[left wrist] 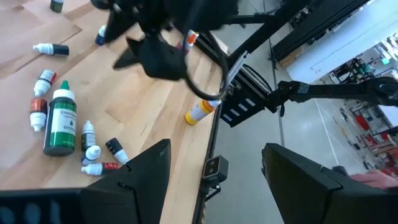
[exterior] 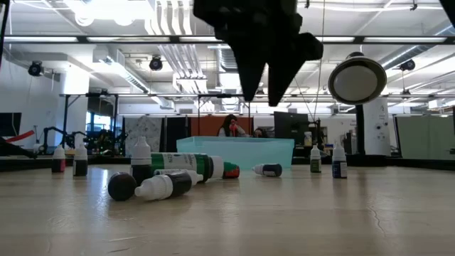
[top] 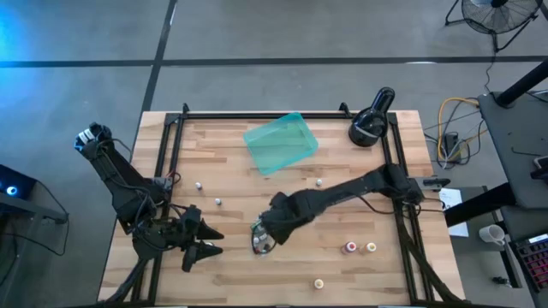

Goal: Pick & Place food coloring
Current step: Adjust the yellow small food coloring bottle

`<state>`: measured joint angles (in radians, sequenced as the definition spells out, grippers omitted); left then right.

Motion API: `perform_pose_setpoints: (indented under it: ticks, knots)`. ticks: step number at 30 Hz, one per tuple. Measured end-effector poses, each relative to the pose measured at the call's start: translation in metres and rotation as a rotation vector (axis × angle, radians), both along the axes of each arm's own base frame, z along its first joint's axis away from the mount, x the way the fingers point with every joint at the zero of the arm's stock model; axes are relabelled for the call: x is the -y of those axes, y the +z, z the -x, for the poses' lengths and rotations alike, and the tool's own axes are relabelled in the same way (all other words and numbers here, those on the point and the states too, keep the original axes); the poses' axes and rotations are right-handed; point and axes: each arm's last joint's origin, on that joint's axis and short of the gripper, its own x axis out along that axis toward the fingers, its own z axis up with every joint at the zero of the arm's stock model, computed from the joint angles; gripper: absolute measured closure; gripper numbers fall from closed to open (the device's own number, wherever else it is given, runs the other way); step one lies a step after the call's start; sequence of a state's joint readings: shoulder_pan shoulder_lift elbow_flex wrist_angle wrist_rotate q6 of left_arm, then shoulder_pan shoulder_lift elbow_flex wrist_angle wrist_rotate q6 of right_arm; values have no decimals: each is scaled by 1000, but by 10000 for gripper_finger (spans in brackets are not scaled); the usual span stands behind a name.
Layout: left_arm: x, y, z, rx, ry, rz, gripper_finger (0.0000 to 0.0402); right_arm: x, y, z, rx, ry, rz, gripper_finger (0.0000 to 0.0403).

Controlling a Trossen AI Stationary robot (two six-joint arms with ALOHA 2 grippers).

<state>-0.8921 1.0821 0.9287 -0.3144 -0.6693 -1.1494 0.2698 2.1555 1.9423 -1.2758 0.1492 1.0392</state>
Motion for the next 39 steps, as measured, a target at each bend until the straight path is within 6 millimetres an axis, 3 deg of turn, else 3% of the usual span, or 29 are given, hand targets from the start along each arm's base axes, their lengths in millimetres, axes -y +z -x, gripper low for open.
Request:
perform_pose_setpoints:
  ticks: [7,15,24,31,39]
  knots:
    - [0,0,0,-8,20,54,177,34,-9,9,-183,-7,-23,195]
    - [0,1,0,0,21,66,177,69,-23,-4,-112,-20,-5,198]
    - [1,3,-1,17,30,81,177,103,-45,-14,-16,-134,-120,198]
    - [1,4,-1,22,30,88,177,106,-64,-12,-10,-11,-111,198]
    - [1,4,-1,23,30,88,177,106,-81,-3,-58,-3,-98,198]
